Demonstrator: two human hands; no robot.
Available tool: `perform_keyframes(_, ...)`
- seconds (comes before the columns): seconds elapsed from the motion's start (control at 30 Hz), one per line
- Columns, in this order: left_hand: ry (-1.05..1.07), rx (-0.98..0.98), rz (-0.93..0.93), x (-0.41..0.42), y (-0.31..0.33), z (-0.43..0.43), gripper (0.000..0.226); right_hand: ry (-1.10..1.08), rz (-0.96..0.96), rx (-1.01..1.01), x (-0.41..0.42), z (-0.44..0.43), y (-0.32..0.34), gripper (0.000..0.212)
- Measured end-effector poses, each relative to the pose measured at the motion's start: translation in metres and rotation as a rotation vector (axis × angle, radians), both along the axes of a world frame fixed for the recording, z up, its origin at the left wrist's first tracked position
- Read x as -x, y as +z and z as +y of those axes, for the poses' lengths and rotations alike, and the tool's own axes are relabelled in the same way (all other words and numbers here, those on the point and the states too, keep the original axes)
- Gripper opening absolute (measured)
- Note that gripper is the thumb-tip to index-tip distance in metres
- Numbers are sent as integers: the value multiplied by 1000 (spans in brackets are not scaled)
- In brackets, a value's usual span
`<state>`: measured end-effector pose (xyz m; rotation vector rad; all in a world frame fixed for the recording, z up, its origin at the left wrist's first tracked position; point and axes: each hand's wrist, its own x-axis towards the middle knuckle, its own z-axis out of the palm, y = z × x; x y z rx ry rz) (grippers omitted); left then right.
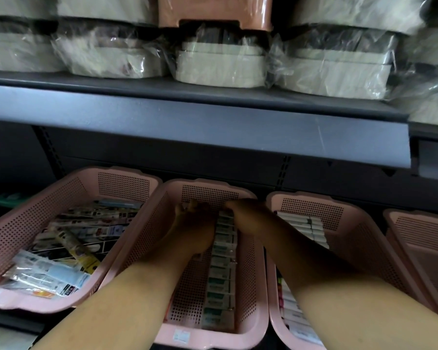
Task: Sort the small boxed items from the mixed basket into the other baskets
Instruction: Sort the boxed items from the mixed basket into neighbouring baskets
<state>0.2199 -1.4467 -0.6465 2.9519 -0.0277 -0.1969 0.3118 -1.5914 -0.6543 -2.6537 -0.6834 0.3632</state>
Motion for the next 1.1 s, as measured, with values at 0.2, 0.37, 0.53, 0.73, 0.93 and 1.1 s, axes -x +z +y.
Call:
perform_keyframes(0.2, 16, -16, 17, 0, 0, 0, 61, -78, -133, 19, 4, 3, -8, 40)
perform_keyframes(0.37, 43, 22, 44, 1, 2, -1, 58, -2, -173, 25, 10, 3, -4, 26)
perform_keyframes(0.53, 19, -25, 18, -4, -3, 3, 58, -64, -117, -95, 11, 2, -4, 25)
perform_keyframes(0.73, 31, -20, 8, -2, 1, -1, 54, -140, -23, -72, 21, 6, 10, 34)
perform_keyframes(0.93, 36, -44, 31, -7, -5, 0, 60, -128, 70, -51, 21, 7, 12, 36)
perform_keyframes(1.1, 31, -27, 6, -9, -9, 0, 57, -91, 38, 26, 22, 6, 15, 37)
